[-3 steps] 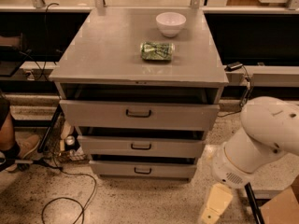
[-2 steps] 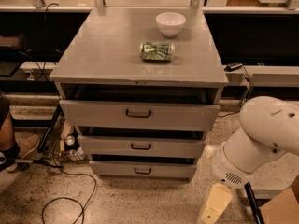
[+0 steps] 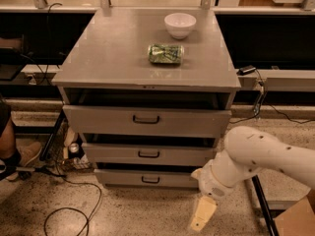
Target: Open bottom drawer
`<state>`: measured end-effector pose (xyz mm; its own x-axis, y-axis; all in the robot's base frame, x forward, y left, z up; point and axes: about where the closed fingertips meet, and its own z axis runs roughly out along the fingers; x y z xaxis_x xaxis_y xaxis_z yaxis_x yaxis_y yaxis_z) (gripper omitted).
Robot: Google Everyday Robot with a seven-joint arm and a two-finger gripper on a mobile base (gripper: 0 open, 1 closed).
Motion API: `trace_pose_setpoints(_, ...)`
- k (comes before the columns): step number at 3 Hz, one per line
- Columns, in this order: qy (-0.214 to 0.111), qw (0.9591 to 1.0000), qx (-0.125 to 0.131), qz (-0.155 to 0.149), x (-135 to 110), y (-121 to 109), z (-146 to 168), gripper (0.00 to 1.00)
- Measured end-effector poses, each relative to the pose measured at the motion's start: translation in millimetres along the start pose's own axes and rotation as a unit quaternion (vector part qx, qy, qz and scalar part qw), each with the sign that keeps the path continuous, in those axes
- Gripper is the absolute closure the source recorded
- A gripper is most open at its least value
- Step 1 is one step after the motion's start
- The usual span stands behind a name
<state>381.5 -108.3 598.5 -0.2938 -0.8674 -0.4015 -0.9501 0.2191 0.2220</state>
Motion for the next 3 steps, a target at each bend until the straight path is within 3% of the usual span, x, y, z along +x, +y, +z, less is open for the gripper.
trace_pose_setpoints(1, -0.055, 0.9977, -0.006, -0.039, -27, -39, 69, 0.0)
trace_pose_setpoints(2, -0.066, 0.9969, -0.036, -0.024, -16, -35, 104, 0.0)
trace_pose_setpoints(3, -0.066, 0.9969, -0.036, -0.024, -16, -35, 104, 0.0)
